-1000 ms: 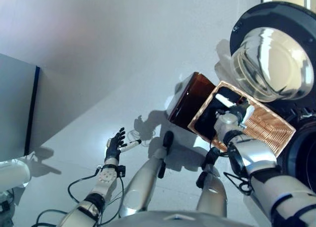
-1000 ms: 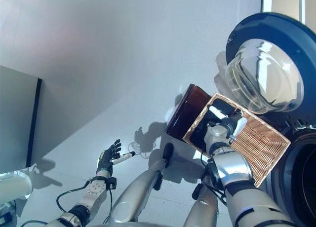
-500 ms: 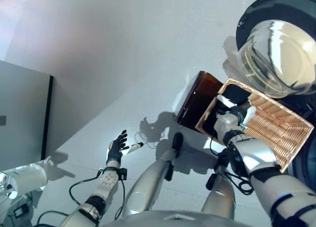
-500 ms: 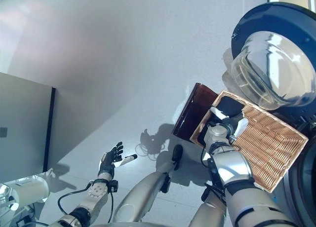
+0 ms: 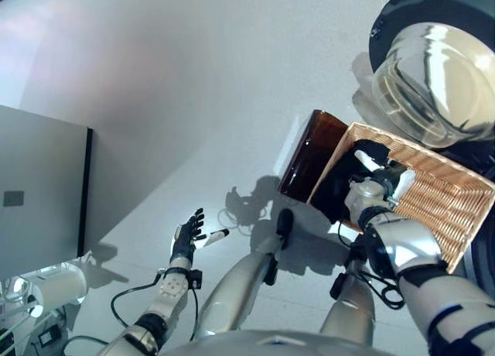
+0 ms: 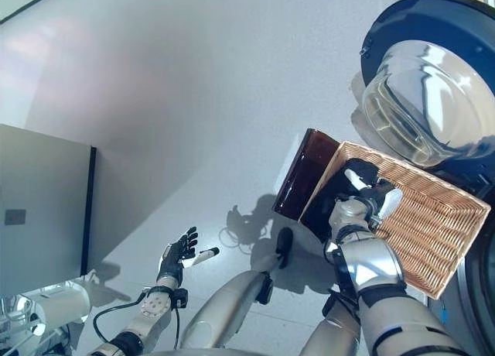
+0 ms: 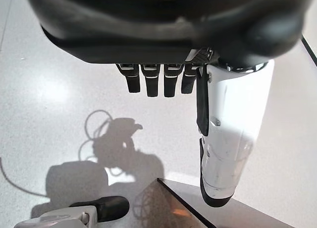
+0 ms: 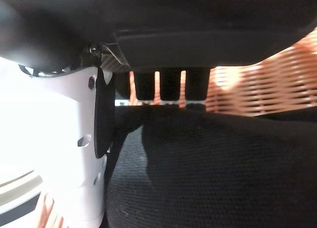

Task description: Pick up the clothes and place them into the washing machine

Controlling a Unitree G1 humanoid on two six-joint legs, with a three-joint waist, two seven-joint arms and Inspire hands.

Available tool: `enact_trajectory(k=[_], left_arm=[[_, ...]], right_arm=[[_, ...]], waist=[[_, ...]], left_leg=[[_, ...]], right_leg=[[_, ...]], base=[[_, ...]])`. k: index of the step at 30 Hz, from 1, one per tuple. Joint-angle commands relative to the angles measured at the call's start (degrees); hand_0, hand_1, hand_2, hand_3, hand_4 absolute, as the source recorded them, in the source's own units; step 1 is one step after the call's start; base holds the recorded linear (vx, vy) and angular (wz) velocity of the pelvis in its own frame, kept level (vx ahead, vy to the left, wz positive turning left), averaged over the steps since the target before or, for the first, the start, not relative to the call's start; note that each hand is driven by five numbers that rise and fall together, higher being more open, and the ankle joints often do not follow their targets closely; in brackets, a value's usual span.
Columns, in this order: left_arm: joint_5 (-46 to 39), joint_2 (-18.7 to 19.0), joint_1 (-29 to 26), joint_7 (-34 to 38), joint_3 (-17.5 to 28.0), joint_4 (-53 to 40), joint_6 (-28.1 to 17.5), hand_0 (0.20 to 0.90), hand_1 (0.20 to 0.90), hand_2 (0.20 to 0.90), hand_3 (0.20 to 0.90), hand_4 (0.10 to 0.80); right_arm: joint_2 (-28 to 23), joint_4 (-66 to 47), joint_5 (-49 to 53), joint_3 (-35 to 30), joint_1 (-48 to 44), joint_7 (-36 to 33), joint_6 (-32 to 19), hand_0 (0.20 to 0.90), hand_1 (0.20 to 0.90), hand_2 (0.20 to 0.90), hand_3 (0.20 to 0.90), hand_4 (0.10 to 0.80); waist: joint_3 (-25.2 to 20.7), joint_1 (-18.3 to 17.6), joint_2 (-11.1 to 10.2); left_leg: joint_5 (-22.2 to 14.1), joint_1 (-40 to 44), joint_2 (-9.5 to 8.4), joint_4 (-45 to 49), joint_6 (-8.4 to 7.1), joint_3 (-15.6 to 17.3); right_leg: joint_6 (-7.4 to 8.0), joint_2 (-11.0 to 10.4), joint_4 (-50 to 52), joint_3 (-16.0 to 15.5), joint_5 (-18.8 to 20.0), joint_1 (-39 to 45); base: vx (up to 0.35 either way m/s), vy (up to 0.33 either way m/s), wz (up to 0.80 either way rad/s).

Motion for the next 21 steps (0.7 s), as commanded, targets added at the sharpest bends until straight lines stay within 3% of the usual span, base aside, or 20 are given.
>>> enact_trajectory(k=[1, 8, 21], left_arm=[[-0.3, 0.9, 0.6, 0.6, 1.4, 0.0, -2.8, 0.900, 0.900, 0.900, 0.900, 0.800], [-1.7, 0.0, 0.4, -0.8, 2.0, 3.5, -2.5, 0.900, 0.900, 0.900, 0.900, 0.800], [-5.8, -1.6, 0.2, -3.6, 4.1, 6.6, -2.6, 0.900, 0.900, 0.900, 0.900, 0.800]], right_arm=[[-3.6, -3.8, 0.2, -0.9, -0.2, 1.0, -3.1, 0.200, 0.200, 0.200, 0.200, 0.300], [-3.5, -7.4, 1.8, -2.2, 3.1, 2.8, -5.1, 0.200, 0.200, 0.200, 0.200, 0.300], [2.0, -22.1, 8.6, -3.5, 14.2, 10.2, -10.5, 0.200, 0.200, 0.200, 0.200, 0.300]], waist=[[1.0, 0.2, 2.1], [0.2, -2.2, 2.5], [-0.8, -8.4, -0.6]], left_leg=[[-5.2, -1.5, -0.53, 4.7, -4.05, -0.1], [-5.3, 0.6, 0.38, 3.8, -3.85, 1.5], [-4.5, 6.2, 2.95, 0.0, -4.20, 4.4]], right_leg=[[-2.85, 0.2, 1.8, 2.5, -3.0, 3.5], [-3.02, 1.4, 1.0, 5.4, -2.6, 3.6], [-3.29, 4.0, -3.6, 8.8, -0.6, 6.7]], base=[[-0.012, 0.009, -0.10], [-0.016, 0.006, -0.16], [-0.016, -0.048, -0.24]])
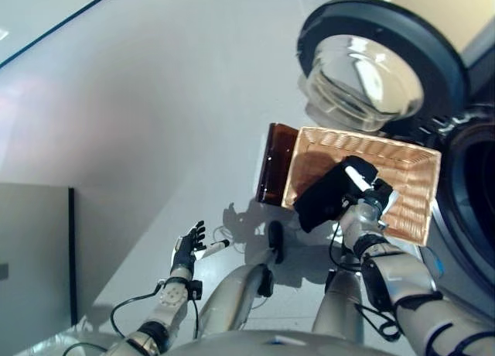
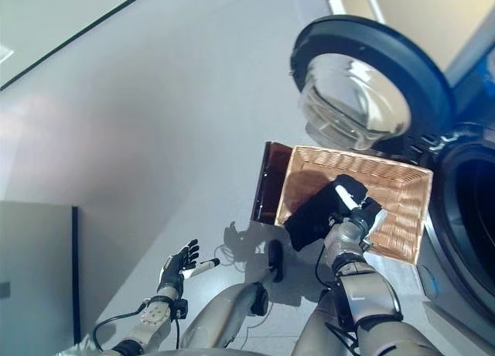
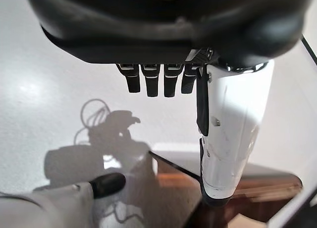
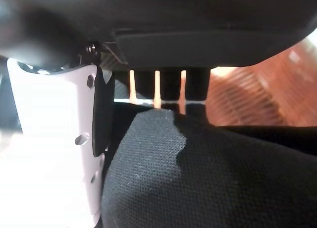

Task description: Pick up the clothes and place them into the washing machine

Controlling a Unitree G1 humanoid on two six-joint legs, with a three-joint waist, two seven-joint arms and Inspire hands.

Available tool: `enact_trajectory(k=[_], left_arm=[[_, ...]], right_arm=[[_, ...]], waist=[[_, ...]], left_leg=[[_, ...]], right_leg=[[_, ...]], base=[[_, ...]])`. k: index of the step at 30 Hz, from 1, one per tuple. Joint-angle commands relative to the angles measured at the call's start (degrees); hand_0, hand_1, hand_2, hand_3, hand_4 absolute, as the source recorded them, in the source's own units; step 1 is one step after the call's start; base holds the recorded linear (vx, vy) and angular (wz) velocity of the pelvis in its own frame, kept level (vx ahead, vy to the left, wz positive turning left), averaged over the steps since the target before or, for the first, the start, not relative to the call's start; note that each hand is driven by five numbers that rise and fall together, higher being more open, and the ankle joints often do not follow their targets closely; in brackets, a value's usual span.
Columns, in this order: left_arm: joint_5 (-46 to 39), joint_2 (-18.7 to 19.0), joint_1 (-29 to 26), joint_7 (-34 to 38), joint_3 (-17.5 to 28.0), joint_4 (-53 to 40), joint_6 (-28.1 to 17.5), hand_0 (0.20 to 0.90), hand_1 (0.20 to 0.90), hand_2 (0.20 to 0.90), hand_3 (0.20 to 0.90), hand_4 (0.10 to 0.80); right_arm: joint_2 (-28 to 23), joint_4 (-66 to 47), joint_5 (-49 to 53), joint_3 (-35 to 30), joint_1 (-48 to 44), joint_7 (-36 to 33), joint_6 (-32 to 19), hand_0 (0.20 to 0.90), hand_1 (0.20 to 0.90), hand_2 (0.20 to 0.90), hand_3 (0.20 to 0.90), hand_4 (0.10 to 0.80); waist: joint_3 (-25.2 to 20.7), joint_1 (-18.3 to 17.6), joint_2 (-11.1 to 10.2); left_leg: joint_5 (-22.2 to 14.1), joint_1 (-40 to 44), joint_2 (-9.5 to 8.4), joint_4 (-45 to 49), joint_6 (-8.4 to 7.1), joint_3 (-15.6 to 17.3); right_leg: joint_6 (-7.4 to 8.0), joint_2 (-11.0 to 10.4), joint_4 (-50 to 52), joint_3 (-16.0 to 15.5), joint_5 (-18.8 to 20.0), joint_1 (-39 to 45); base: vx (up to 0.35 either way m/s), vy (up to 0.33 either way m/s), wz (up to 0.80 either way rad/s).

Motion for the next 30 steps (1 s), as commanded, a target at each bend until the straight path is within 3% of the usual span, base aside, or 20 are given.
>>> enact_trajectory(k=[1, 7, 10, 16, 21, 27, 30], left_arm=[[-3.5, -0.2, -0.7, -0.4, 3.4, 1.9, -2.8, 0.900, 0.900, 0.900, 0.900, 0.800], [-5.7, -1.1, -0.6, -1.4, 4.1, 2.3, -2.8, 0.900, 0.900, 0.900, 0.900, 0.800], [-7.4, -1.8, -1.3, -2.4, 5.1, 2.7, -2.7, 0.900, 0.900, 0.900, 0.900, 0.800], [-7.4, -2.0, -1.2, -3.3, 6.4, 2.6, -3.2, 0.900, 0.900, 0.900, 0.900, 0.800], [-7.1, -2.0, -0.5, -3.6, 5.9, 2.7, -3.3, 0.900, 0.900, 0.900, 0.900, 0.800], [-7.5, -2.0, -0.1, -3.7, 5.6, 2.1, -3.8, 0.900, 0.900, 0.900, 0.900, 0.800], [-7.7, -1.8, -1.0, -3.2, 5.4, 1.0, -4.4, 0.900, 0.900, 0.900, 0.900, 0.800]], right_arm=[[-0.7, -6.8, 4.7, -0.5, -0.7, 3.8, -7.3, 0.200, 0.200, 0.200, 0.200, 0.300], [2.4, -12.8, 15.0, -5.0, 4.2, 9.6, -11.1, 0.200, 0.200, 0.200, 0.200, 0.300], [4.3, -14.9, 23.5, -8.8, 8.0, 14.8, -12.9, 0.200, 0.200, 0.200, 0.200, 0.300], [5.1, -19.1, 29.4, -13.3, 11.2, 18.9, -15.6, 0.200, 0.200, 0.200, 0.200, 0.300], [4.6, -20.0, 31.4, -16.1, 10.8, 19.1, -17.5, 0.200, 0.200, 0.200, 0.200, 0.300], [0.5, -18.3, 32.3, -19.3, 7.1, 17.4, -19.1, 0.200, 0.200, 0.200, 0.200, 0.300], [-0.7, -19.3, 31.2, -19.7, 5.6, 15.1, -20.3, 0.200, 0.200, 0.200, 0.200, 0.300]], waist=[[-1.0, 0.2, -0.7], [-1.3, -1.7, -1.5], [-1.4, -3.4, -2.0], [-1.1, -5.0, -2.5], [-2.0, -5.1, -2.6], [-3.0, -5.1, -1.1], [-1.4, -5.8, -0.9]], left_leg=[[-3.6, -0.1, 2.12, 2.4, -4.98, -2.5], [-3.2, 1.0, 3.01, 1.1, -5.24, -1.6], [-4.2, 1.5, 3.69, 2.6, -5.41, -1.6], [-4.7, 2.1, 4.25, 3.6, -5.72, -2.0], [-4.2, 3.9, 4.64, 1.5, -5.62, -1.7], [-4.2, 4.1, 4.61, 1.2, -5.51, -0.6], [-7.2, 0.4, 4.97, 8.5, -5.31, -0.1]], right_leg=[[-3.61, 2.1, -0.1, 1.1, -4.0, 4.4], [-3.70, 3.3, -0.3, 1.7, -4.2, 4.0], [-4.42, 4.7, 2.7, 1.9, -6.4, 3.8], [-4.96, 5.9, 5.0, 1.9, -7.7, 3.5], [-4.85, 6.6, 3.7, 2.2, -7.5, 4.8], [-4.76, 6.8, 3.2, 3.6, -6.9, 3.6], [-5.37, 7.1, 7.4, 4.0, -8.6, 0.7]], base=[[-0.007, -0.076, -0.23], [0.003, -0.048, -0.23], [0.016, -0.086, -0.08], [-0.006, -0.053, 0.01], [0.029, -0.028, -0.05], [0.013, 0.018, -0.17], [-0.115, -0.047, -0.10]])
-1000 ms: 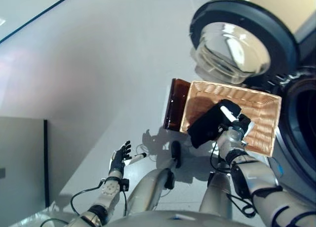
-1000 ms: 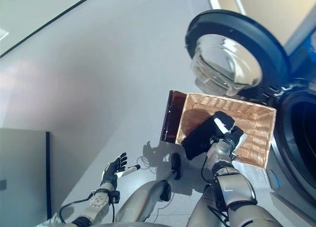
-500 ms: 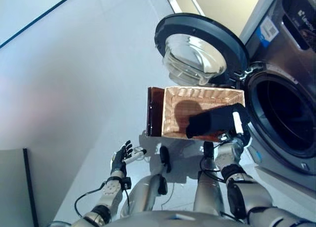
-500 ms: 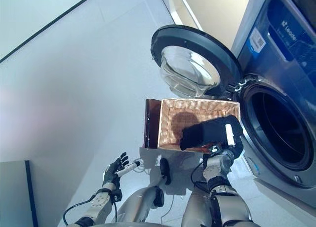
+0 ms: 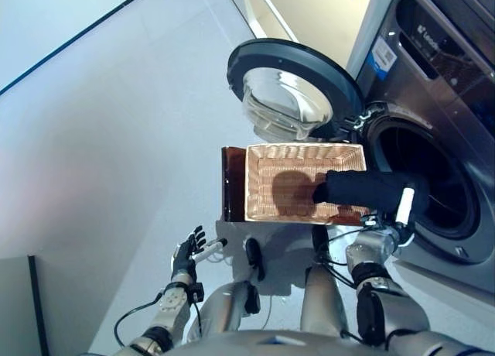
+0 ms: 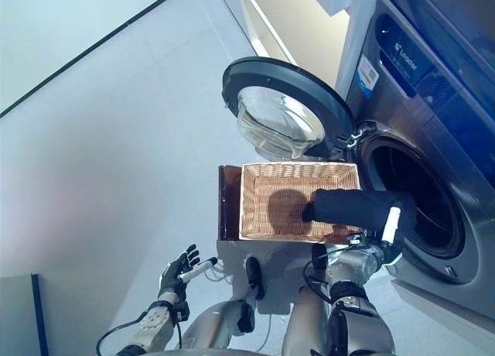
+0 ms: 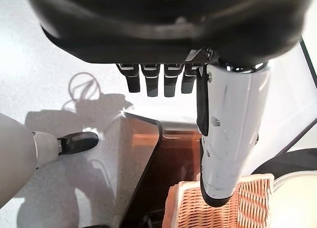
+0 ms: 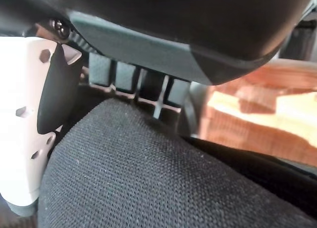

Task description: Pick up the clothes and place them into the washing machine

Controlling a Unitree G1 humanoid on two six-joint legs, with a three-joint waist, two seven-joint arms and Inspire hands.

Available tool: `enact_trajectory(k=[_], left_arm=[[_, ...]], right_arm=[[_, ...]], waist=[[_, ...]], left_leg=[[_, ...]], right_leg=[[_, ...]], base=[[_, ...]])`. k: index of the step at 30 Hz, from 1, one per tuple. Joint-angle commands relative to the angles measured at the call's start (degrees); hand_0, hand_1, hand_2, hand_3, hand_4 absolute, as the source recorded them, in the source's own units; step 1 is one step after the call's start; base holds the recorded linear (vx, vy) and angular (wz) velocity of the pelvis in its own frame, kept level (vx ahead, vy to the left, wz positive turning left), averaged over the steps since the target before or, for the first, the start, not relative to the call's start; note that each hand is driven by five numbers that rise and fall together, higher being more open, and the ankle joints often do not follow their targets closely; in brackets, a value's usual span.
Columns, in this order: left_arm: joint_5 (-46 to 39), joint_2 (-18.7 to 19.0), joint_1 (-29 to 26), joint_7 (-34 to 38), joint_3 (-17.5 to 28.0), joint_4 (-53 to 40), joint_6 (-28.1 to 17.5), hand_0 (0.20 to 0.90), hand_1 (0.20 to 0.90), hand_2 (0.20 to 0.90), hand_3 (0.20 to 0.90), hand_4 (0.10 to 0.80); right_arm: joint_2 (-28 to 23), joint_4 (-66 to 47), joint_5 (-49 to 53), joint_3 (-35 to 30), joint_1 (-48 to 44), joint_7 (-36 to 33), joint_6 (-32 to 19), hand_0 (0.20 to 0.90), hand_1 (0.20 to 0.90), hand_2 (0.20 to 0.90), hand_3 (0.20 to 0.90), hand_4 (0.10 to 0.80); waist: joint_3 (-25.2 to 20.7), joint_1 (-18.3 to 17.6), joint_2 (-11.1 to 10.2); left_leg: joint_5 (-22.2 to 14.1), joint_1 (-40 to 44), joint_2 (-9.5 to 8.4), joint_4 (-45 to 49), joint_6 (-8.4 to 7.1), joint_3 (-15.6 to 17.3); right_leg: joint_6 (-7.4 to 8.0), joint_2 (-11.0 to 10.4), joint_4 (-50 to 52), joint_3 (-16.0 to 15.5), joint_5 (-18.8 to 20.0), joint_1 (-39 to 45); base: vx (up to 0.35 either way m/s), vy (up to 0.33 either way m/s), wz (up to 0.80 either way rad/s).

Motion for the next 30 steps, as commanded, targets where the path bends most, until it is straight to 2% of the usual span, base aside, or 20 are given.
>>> enact_trajectory(k=[1, 2, 4, 5, 6, 7, 11, 14, 15, 18, 22, 23, 26, 30], left_arm=[[-1.9, 1.4, -3.3, 0.9, 1.4, -1.7, -4.5, 0.900, 0.900, 0.900, 0.900, 0.800], [-2.0, 1.5, -3.4, 0.8, 1.5, -1.7, -4.5, 0.900, 0.900, 0.900, 0.900, 0.800], [-2.4, 2.3, -4.4, 1.4, 2.3, -2.1, -4.6, 0.900, 0.900, 0.900, 0.900, 0.800], [-1.6, 3.0, -4.2, 1.8, 2.6, -3.0, -4.8, 0.900, 0.900, 0.900, 0.900, 0.800], [-1.5, 3.0, -4.3, 1.9, 2.7, -3.1, -4.8, 0.900, 0.900, 0.900, 0.900, 0.800], [-1.1, 3.8, -3.8, 2.3, 3.3, -3.1, -5.0, 0.900, 0.900, 0.900, 0.900, 0.800], [-1.3, 4.4, -3.5, 2.7, 3.5, -2.5, -4.9, 0.900, 0.900, 0.900, 0.900, 0.800], [-1.3, 5.0, -2.5, 2.6, 2.7, -3.3, -5.4, 0.900, 0.900, 0.900, 0.900, 0.800], [-1.3, 4.8, -2.6, 2.6, 2.6, -3.4, -5.4, 0.900, 0.900, 0.900, 0.900, 0.800], [-1.0, 5.4, -1.2, 2.9, 1.8, -5.0, -5.5, 0.900, 0.900, 0.900, 0.900, 0.800], [-0.1, 5.6, -0.8, 3.6, 1.3, -7.0, -5.8, 0.900, 0.900, 0.900, 0.900, 0.800], [-0.1, 5.5, -0.7, 3.7, 1.2, -7.2, -5.8, 0.900, 0.900, 0.900, 0.900, 0.800], [0.7, 6.3, 0.1, 4.1, 0.6, -9.0, -6.4, 0.900, 0.900, 0.900, 0.900, 0.800], [0.8, 7.0, -0.4, 4.9, 0.0, -11.1, -6.8, 0.900, 0.900, 0.900, 0.900, 0.800]], right_arm=[[-6.1, -6.4, -3.1, 0.5, -5.3, -2.1, -6.8, 0.200, 0.200, 0.200, 0.200, 0.300], [-6.0, -6.5, -3.3, 0.5, -5.4, -2.3, -6.8, 0.200, 0.200, 0.200, 0.200, 0.300], [-7.1, -6.6, -3.0, 0.2, -7.3, -3.1, -8.2, 0.200, 0.200, 0.200, 0.200, 0.300], [-8.3, -6.2, -3.0, 0.0, -9.5, -3.8, -9.1, 0.200, 0.200, 0.200, 0.200, 0.300], [-8.5, -6.0, -2.9, 0.0, -9.7, -3.6, -9.1, 0.200, 0.200, 0.200, 0.200, 0.300], [-10.0, -5.7, -3.1, 0.1, -11.9, -4.6, -10.1, 0.200, 0.200, 0.200, 0.200, 0.300], [-13.3, -4.3, -4.8, 0.6, -17.2, -8.0, -11.0, 0.200, 0.200, 0.200, 0.200, 0.300], [-20.0, -2.0, -6.5, 0.8, -23.6, -11.1, -10.6, 0.200, 0.200, 0.200, 0.200, 0.300], [-20.4, -1.7, -6.6, 1.0, -24.0, -11.2, -10.5, 0.200, 0.200, 0.200, 0.200, 0.300], [-27.8, 4.2, -10.0, 4.6, -30.8, -14.6, -8.7, 0.200, 0.200, 0.200, 0.200, 0.300], [-33.7, 6.8, -13.4, 7.6, -35.3, -16.8, -6.6, 0.200, 0.200, 0.200, 0.200, 0.300], [-33.9, 6.9, -13.6, 7.8, -35.6, -17.0, -6.5, 0.200, 0.200, 0.200, 0.200, 0.300], [-39.8, 9.7, -18.2, 13.8, -41.1, -18.5, -3.6, 0.200, 0.200, 0.200, 0.200, 0.300], [-44.0, 10.1, -21.5, 19.5, -47.4, -19.8, -2.5, 0.200, 0.200, 0.200, 0.200, 0.300]], waist=[[1.5, -0.2, 1.1], [1.5, -0.2, 1.1], [2.1, -0.5, 0.4], [2.1, -0.1, 0.2], [2.3, -0.2, 0.2], [2.6, 0.2, 0.3], [3.1, 0.7, 1.2], [2.7, 1.8, 3.2], [2.7, 1.9, 3.4], [2.3, 3.9, 5.1], [2.2, 5.0, 6.6], [2.1, 5.0, 6.7], [2.4, 5.9, 7.4], [3.3, 6.7, 7.9]], left_leg=[[-9.5, -10.8, 2.80, 19.7, -5.41, -3.6], [-9.8, -11.2, 2.88, 20.2, -5.43, -3.6], [-13.2, -15.4, 4.40, 28.2, -5.80, -3.4], [-17.2, -17.2, 5.45, 33.7, -5.90, -4.1], [-16.1, -18.6, 5.77, 34.4, -5.74, -3.6], [-19.6, -20.1, 5.95, 38.4, -5.65, -4.2], [-21.4, -23.9, 6.47, 41.7, -5.03, -3.9], [-20.8, -25.1, 5.79, 39.2, -4.90, -3.5], [-20.7, -25.1, 5.75, 39.0, -4.88, -3.5], [-18.9, -25.8, 4.92, 35.8, -5.01, -3.5], [-16.6, -26.6, 4.63, 32.1, -5.83, -3.6], [-16.4, -26.6, 4.59, 31.9, -5.87, -3.6], [-13.5, -26.8, 4.72, 26.5, -6.76, -3.9], [-10.0, -27.0, 4.96, 20.6, -7.50, -4.8]], right_leg=[[-4.98, 4.1, 8.7, -0.3, -7.0, -2.5], [-5.00, 4.1, 9.2, -0.3, -7.2, -2.9], [-5.94, 5.2, 15.5, -0.1, -9.5, -6.4], [-6.24, 5.7, 20.0, -0.1, -12.1, -8.7], [-6.50, 5.8, 20.1, -0.2, -10.8, -9.8], [-6.70, 6.2, 23.2, -0.1, -12.8, -11.8], [-7.04, 6.9, 25.1, 0.5, -13.3, -15.8], [-6.92, 6.7, 24.8, 1.3, -13.5, -18.7], [-6.90, 6.7, 24.7, 1.4, -13.4, -18.8], [-6.86, 6.2, 23.9, 2.0, -13.1, -20.9], [-6.76, 5.8, 23.5, 2.2, -13.0, -22.8], [-6.77, 5.8, 23.5, 2.2, -12.9, -22.9], [-6.58, 5.7, 22.6, 2.3, -12.2, -25.4], [-6.25, 5.5, 20.8, 2.6, -11.2, -27.5]], base=[[-0.126, -0.067, 0.09], [-0.183, -0.121, 0.16], [-0.074, -0.116, 0.04], [-0.103, -0.096, -0.06], [-0.005, -0.066, -0.12], [-0.054, -0.025, -0.11], [-0.038, -0.007, -0.25], [0.004, 0.054, -0.05], [0.034, 0.053, 0.01], [0.023, 0.024, 0.03], [0.010, -0.026, 0.12], [-0.002, -0.033, 0.13], [-0.002, -0.019, 0.10], [-0.017, -0.086, 0.11]])
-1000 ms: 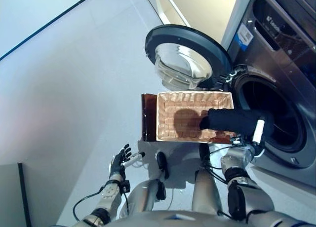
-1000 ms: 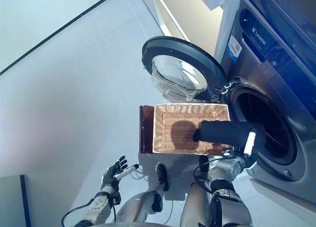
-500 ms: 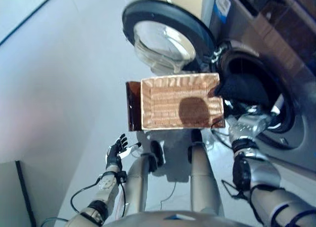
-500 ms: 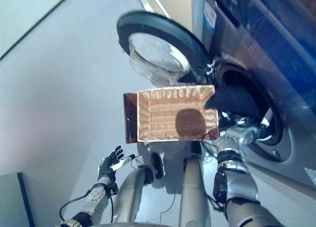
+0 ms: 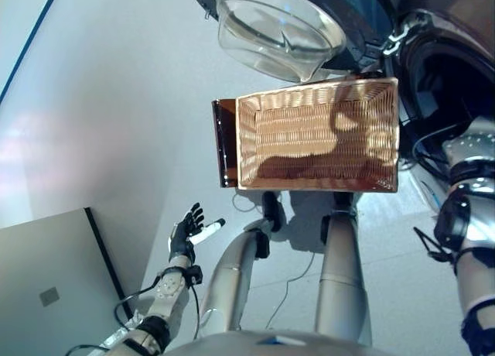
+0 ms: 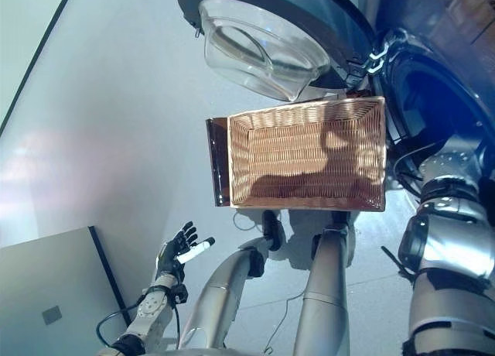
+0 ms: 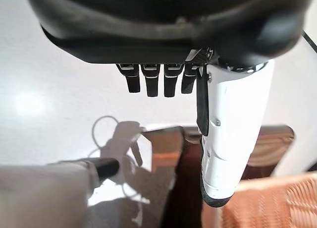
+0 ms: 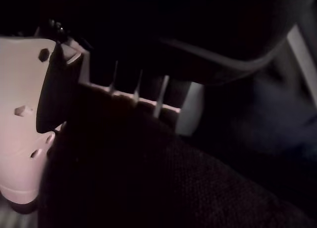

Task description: Pick up the clothes and place them into the washing machine

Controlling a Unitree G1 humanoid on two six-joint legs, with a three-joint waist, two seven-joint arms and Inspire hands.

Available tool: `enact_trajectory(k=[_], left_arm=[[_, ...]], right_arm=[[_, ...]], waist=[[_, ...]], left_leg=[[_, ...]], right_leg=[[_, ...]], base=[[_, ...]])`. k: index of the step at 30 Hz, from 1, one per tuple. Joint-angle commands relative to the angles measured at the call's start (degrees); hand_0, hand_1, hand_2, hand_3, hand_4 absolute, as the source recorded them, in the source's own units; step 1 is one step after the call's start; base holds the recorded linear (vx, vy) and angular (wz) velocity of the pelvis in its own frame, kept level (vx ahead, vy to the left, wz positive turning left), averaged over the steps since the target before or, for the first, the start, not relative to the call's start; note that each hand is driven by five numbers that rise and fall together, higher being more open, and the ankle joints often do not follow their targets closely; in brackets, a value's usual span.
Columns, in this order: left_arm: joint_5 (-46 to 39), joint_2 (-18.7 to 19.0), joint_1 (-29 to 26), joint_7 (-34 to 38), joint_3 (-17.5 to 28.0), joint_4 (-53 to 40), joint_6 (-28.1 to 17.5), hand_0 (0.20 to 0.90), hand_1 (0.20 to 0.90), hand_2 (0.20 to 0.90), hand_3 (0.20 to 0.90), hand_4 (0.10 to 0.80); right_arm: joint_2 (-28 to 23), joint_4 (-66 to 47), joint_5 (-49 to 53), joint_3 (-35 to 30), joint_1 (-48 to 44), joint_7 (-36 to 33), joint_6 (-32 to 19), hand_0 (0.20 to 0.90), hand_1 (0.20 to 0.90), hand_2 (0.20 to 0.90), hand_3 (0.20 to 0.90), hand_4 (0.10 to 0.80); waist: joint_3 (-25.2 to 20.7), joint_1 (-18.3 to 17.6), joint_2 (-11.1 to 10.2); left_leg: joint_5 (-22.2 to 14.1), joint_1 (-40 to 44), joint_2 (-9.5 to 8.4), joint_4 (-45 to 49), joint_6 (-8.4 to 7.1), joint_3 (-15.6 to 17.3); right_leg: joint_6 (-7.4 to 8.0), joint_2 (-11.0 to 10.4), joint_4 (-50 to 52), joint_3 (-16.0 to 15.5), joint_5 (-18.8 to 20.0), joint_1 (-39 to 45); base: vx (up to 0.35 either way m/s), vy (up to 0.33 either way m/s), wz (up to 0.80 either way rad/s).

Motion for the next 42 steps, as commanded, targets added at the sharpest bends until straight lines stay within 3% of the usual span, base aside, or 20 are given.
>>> enact_trajectory(k=[1, 9, 18, 19, 20, 21, 30, 42], left_arm=[[-0.2, 4.4, 0.7, 3.1, 0.7, -0.8, -3.0, 0.900, 0.900, 0.900, 0.900, 0.800], [0.4, 5.9, 2.2, 4.2, 1.4, -5.2, -3.6, 0.900, 0.900, 0.900, 0.900, 0.800], [0.7, 6.0, 3.6, 4.9, 1.6, -5.9, -3.9, 0.900, 0.900, 0.900, 0.900, 0.800], [1.2, 6.3, 4.2, 4.9, 1.7, -6.2, -3.9, 0.900, 0.900, 0.900, 0.900, 0.800], [1.5, 6.4, 4.2, 5.0, 1.8, -6.1, -3.8, 0.900, 0.900, 0.900, 0.900, 0.800], [1.5, 6.3, 4.2, 5.0, 1.9, -6.1, -3.8, 0.900, 0.900, 0.900, 0.900, 0.800], [1.8, 7.0, 5.4, 5.0, 2.4, -7.8, -3.4, 0.900, 0.900, 0.900, 0.900, 0.800], [-0.1, 6.4, 5.2, 4.4, 2.4, -4.3, -3.0, 0.900, 0.900, 0.900, 0.900, 0.800]], right_arm=[[-9.1, -3.8, -8.2, 8.5, -6.3, -1.3, -3.1, 0.200, 0.200, 0.200, 0.200, 0.300], [-14.7, -5.7, -17.5, 17.1, -13.4, -6.1, -1.1, 0.200, 0.200, 0.200, 0.200, 0.300], [-17.7, -7.1, -24.0, 21.1, -17.3, -11.1, 0.1, 0.200, 0.200, 0.200, 0.200, 0.300], [-18.9, -5.0, -28.0, 22.8, -17.5, -12.8, 2.6, 0.200, 0.200, 0.200, 0.200, 0.300], [-19.1, -4.6, -29.7, 24.2, -17.8, -12.7, 3.6, 0.518, 0.518, 0.518, 0.518, 0.527], [-19.1, -4.5, -29.8, 24.5, -18.1, -12.8, 3.7, 0.900, 0.900, 0.900, 0.900, 0.800], [-18.2, 2.1, -40.3, 34.8, -21.1, -13.8, 13.1, 0.900, 0.900, 0.900, 0.900, 0.800], [-14.0, 1.7, -34.9, 30.6, -18.1, -12.5, 10.9, 0.900, 0.900, 0.900, 0.900, 0.800]], waist=[[-1.0, 0.2, 1.4], [-1.6, 0.5, 1.1], [-2.3, 0.3, 1.1], [-2.6, 0.4, 0.7], [-2.7, 0.4, 0.6], [-2.6, 0.3, 0.7], [-2.8, -0.3, -0.5], [-2.7, -0.6, -0.7]], left_leg=[[-2.7, -1.6, 2.31, 2.3, -2.06, -3.0], [1.9, 1.3, 1.60, -7.1, -3.41, -3.7], [6.4, 6.3, 1.08, -14.7, -3.95, -4.1], [6.8, 7.2, 0.98, -15.8, -4.01, -4.2], [6.9, 7.5, 0.96, -16.1, -4.04, -4.3], [6.9, 7.6, 0.97, -16.2, -4.04, -4.3], [7.2, 8.5, 0.87, -17.0, -3.81, -4.3], [7.1, 9.1, 0.58, -16.9, -3.59, -4.6]], right_leg=[[0.37, 1.9, -4.8, -0.3, -1.6, 2.9], [1.05, 2.3, -7.0, -0.7, -0.7, 2.4], [1.37, 2.0, -10.1, -1.8, 1.7, 4.9], [1.37, 2.0, -10.6, -2.2, 1.7, 5.7], [1.40, 2.0, -10.9, -2.2, 1.8, 6.2], [1.40, 2.0, -11.0, -2.2, 1.8, 6.3], [1.43, 2.1, -12.8, -2.5, 3.0, 7.5], [1.42, 2.0, -13.2, -2.7, 3.2, 8.6]], base=[[0.007, -0.094, 0.21], [0.016, -0.033, 0.10], [-0.010, -0.001, 0.01], [0.034, -0.016, 0.04], [0.034, -0.016, 0.02], [0.024, -0.013, -0.03], [0.007, 0.002, -0.04], [0.002, 0.011, 0.00]])
